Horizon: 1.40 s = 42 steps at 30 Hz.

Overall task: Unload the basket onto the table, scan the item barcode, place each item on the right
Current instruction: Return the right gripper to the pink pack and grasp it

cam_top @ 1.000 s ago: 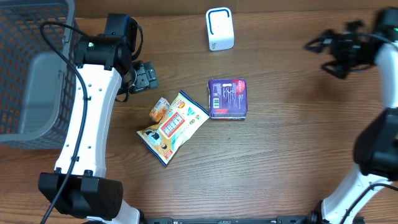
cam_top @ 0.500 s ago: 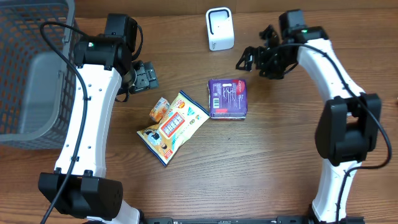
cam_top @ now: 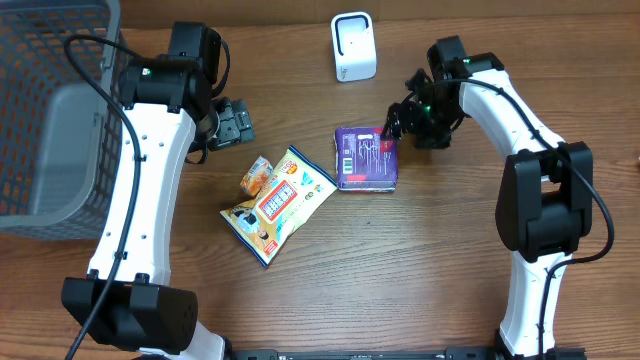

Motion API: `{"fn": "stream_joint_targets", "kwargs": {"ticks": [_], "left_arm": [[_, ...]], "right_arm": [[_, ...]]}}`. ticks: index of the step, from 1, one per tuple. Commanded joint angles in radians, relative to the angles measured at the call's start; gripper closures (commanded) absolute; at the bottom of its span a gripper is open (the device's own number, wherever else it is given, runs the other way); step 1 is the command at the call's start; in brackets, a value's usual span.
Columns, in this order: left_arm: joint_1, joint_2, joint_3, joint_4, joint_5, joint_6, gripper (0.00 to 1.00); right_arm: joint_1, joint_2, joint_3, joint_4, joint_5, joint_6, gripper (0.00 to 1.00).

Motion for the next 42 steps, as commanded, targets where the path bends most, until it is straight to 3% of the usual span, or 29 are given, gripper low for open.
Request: {"fn": "stream_joint_targets", "kwargs": {"ticks": [1,4,7,12,15,21,25,30,34,39,42], "left_arm": [[0.0,0.006,0.008,0.001,0.001,0.011,0.0],[0.0,0.006,0.008,0.001,0.001,0.011,0.0],[0.0,0.006,0.008,0.001,0.001,0.011,0.0],[0.0,0.006,0.008,0.001,0.001,0.011,0.01],[0.0,0.006,0.008,0.001,0.001,0.011,0.0],[0.0,0.006,0.008,0.001,0.001,0.011,0.0],[0.0,0.006,0.008,0.001,0.001,0.011,0.0],[0.0,0.006,0.008,0.001,0.001,0.011,0.0],[0.0,0.006,0.008,0.001,0.001,0.011,0.0],[0.0,0.006,0.008,0.001,0.001,0.011,0.0],[0.0,0.006,0.008,0.001,0.001,0.011,0.0]], "right_arm": [[0.003,-0.096,0.031,-0.033,0.142,-0.002,0.16],[0.008,-0.112,0.029,-0.047,0.137,-0.002,0.02],[0.008,-0.108,-0.001,0.003,0.082,-0.002,0.0],[0.015,-0.103,-0.105,0.125,-0.066,-0.002,0.16],[0.027,-0.101,-0.167,0.175,-0.098,0.006,0.31],[0.035,-0.101,-0.211,0.172,0.083,0.113,0.51],[0.03,-0.103,-0.188,0.113,0.192,0.159,0.52],[0.008,-0.132,-0.066,-0.079,0.372,0.183,0.5],[0.013,-0.156,0.024,-0.17,0.381,0.15,0.41],[0.023,-0.161,0.036,-0.162,0.362,0.126,0.16],[0.015,-0.154,-0.004,-0.106,0.258,0.126,0.17]]}}
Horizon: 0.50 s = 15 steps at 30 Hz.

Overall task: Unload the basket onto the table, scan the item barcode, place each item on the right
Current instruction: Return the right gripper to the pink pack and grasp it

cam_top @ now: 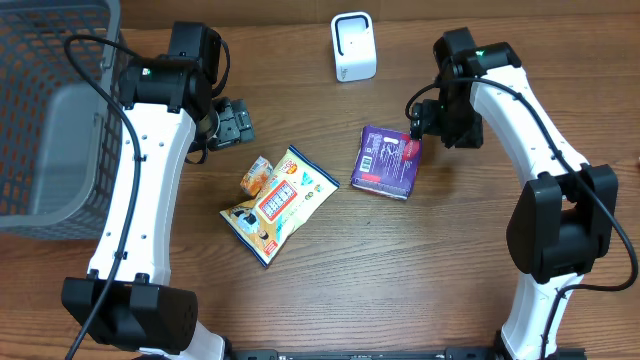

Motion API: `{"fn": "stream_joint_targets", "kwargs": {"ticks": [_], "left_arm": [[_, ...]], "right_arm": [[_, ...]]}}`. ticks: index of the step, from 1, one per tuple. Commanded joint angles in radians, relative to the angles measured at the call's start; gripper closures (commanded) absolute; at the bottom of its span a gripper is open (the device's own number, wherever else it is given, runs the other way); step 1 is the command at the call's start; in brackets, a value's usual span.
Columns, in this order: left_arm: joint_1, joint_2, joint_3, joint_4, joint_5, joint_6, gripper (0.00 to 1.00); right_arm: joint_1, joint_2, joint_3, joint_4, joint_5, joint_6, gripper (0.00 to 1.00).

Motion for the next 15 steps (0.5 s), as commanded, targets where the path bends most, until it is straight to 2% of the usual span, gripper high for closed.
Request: {"fn": "stream_joint_targets", "kwargs": {"ticks": [1,3,8,13,15], "left_arm": [[0.0,0.006,0.008,0.001,0.001,0.011,0.0],[0.0,0.006,0.008,0.001,0.001,0.011,0.0],[0.0,0.006,0.008,0.001,0.001,0.011,0.0],[0.0,0.006,0.008,0.001,0.001,0.011,0.0],[0.0,0.006,0.008,0.001,0.001,0.011,0.0]], "right_arm": [[-0.007,-0.015,-0.04,0.063,-0.133,-0.008,0.2],[-0.016,-0.012,-0.087,0.12,-0.227,-0.008,0.27],[-0.024,-0.01,-0.212,0.247,-0.299,0.005,0.31],[-0.024,-0.01,-0.306,0.31,-0.293,0.023,0.52],[-0.024,-0.01,-0.315,0.319,-0.27,0.023,0.7]]}}
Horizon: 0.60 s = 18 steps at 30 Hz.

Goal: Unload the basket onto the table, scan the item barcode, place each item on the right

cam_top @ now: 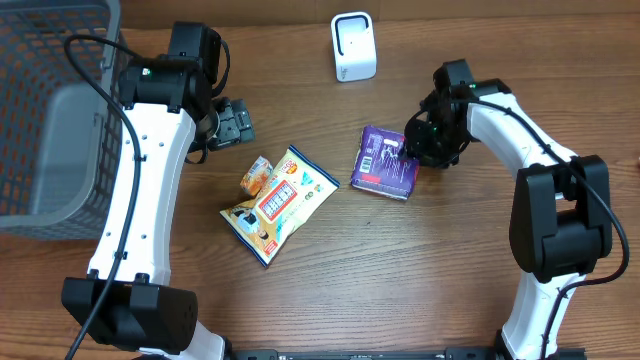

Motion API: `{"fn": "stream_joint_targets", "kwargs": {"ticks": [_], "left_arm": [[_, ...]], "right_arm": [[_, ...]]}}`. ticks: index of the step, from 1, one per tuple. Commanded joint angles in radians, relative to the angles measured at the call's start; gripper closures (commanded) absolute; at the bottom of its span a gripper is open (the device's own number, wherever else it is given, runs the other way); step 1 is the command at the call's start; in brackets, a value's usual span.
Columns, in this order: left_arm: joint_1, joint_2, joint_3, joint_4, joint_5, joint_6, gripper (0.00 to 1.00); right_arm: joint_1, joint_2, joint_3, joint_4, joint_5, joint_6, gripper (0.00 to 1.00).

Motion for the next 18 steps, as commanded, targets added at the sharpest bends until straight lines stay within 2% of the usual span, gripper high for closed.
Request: {"fn": "stream_joint_targets", "kwargs": {"ticks": [1,3,5,9,15,18], "left_arm": [[0.0,0.006,0.008,0.001,0.001,0.011,0.0],[0.0,0.006,0.008,0.001,0.001,0.011,0.0],[0.0,0.006,0.008,0.001,0.001,0.011,0.0],[0.0,0.006,0.008,0.001,0.001,0.011,0.0],[0.0,0.006,0.008,0.001,0.001,0.011,0.01],[0.0,0.006,0.008,0.001,0.001,0.011,0.0]], "right_arm": [[-0.003,-0.01,-0.022,0.004,0.028,0.004,0.74],[-0.003,-0.01,-0.002,-0.01,0.045,0.004,0.87],[-0.006,-0.011,0.037,-0.044,0.067,0.004,0.94],[-0.014,-0.014,0.175,-0.175,0.145,0.004,0.95],[-0.002,-0.014,0.459,-0.46,0.431,0.011,0.95],[0.013,-0.014,0.562,-0.577,0.571,0.09,0.96]]}}
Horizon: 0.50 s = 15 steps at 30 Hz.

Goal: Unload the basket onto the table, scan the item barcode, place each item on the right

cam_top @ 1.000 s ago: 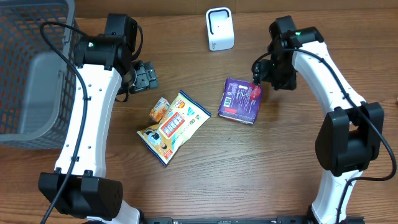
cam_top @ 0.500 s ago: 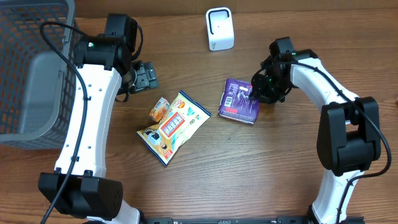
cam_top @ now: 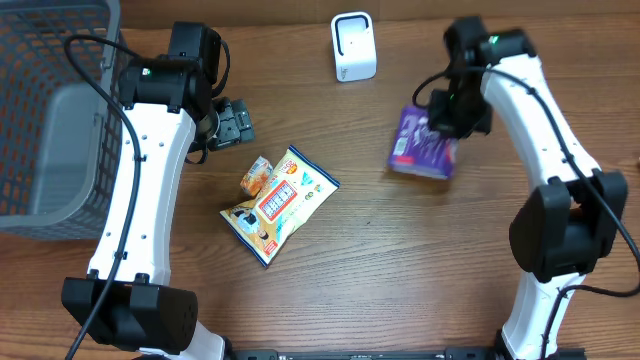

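Observation:
The purple packet (cam_top: 418, 150) with a white barcode label hangs tilted off the table at the right, with my right gripper (cam_top: 443, 128) shut on its upper right edge. The white scanner (cam_top: 353, 46) stands at the back centre, to the left of the packet and farther back. My left gripper (cam_top: 238, 122) rests low at the left of the table, open with nothing between its fingers, far from the packet.
A grey mesh basket (cam_top: 40, 110) fills the far left. A yellow and white snack bag (cam_top: 282, 200) and a small orange packet (cam_top: 257, 176) lie in the middle of the table, in front of the left gripper.
The purple packet lay on the table with my right gripper at its right edge. Now it is held farther right and a little farther back, tilted and raised. The left arm has not moved.
The purple packet lay flat near the snack bag with my right gripper at its right edge. Then it lay slightly farther right and turned. My gripper then sat low on its right edge, and now holds it raised at the right.

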Motion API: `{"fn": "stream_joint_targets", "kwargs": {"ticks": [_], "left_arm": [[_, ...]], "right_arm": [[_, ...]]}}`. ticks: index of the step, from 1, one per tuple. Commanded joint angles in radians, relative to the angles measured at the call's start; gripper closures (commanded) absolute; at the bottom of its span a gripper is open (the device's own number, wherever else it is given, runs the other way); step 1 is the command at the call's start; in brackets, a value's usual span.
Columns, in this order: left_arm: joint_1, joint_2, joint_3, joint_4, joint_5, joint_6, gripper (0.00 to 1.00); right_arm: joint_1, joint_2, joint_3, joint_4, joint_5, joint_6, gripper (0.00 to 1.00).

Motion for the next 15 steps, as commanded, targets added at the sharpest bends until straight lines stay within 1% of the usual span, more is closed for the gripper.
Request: {"fn": "stream_joint_targets", "kwargs": {"ticks": [1,4,7,9,15], "left_arm": [[0.0,0.006,0.008,0.001,0.002,0.011,0.0],[0.0,0.006,0.008,0.001,0.001,0.011,0.0],[0.0,0.006,0.008,0.0,0.001,0.011,0.0],[0.0,0.006,0.008,0.0,0.001,0.011,0.0],[0.0,0.006,0.008,0.001,0.001,0.011,0.0]], "right_arm": [[0.018,-0.014,0.116,-0.079,0.25,0.091,0.96],[0.031,-0.014,0.121,-0.087,0.312,0.113,0.96],[0.032,-0.013,0.086,-0.104,0.355,0.126,0.96],[0.03,-0.011,0.048,-0.168,0.461,0.223,0.96],[0.04,-0.01,-0.007,-0.175,0.412,0.225,0.96]]}}
